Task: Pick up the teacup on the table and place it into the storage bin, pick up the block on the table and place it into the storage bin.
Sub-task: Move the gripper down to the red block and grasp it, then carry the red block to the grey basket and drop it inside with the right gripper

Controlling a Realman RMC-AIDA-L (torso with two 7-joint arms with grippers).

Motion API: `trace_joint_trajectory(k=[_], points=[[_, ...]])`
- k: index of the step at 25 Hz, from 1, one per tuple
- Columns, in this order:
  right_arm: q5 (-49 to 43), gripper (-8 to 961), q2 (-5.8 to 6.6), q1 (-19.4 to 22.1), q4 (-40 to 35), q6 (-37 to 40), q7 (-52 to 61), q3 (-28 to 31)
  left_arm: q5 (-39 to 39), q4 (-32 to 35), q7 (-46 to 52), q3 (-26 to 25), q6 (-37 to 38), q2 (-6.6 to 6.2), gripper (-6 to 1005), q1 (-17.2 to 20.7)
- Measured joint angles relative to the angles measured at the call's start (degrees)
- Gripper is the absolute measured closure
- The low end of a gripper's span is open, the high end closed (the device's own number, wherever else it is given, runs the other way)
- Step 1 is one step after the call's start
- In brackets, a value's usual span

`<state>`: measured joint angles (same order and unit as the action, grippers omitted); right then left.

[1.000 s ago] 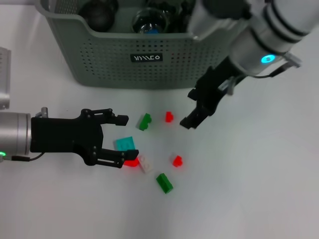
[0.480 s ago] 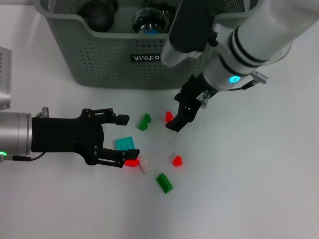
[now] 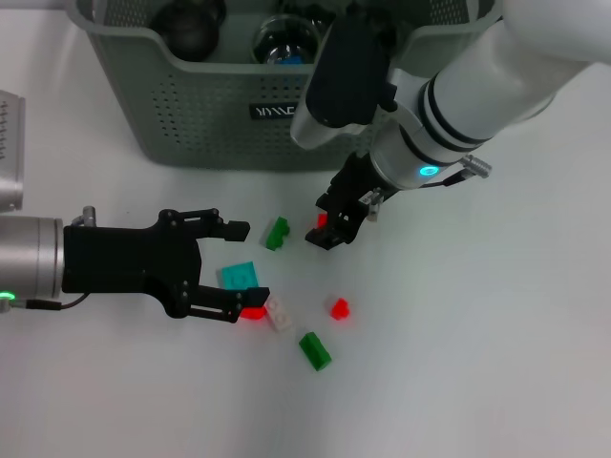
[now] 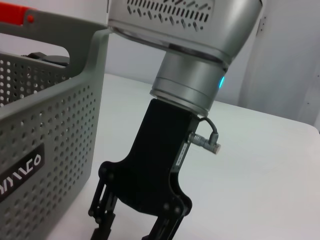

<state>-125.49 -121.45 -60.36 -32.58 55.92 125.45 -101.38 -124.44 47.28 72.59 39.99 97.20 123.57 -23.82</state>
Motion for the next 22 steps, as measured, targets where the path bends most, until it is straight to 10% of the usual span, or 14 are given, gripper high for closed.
trace_joint_trajectory(k=[22], points=[[-0.18,730,1.31,1.08,-6.33,6.86,3.81,2.1,-0.18,0.04,0.09,-0.29,0.18,-0.15,112,0.43]])
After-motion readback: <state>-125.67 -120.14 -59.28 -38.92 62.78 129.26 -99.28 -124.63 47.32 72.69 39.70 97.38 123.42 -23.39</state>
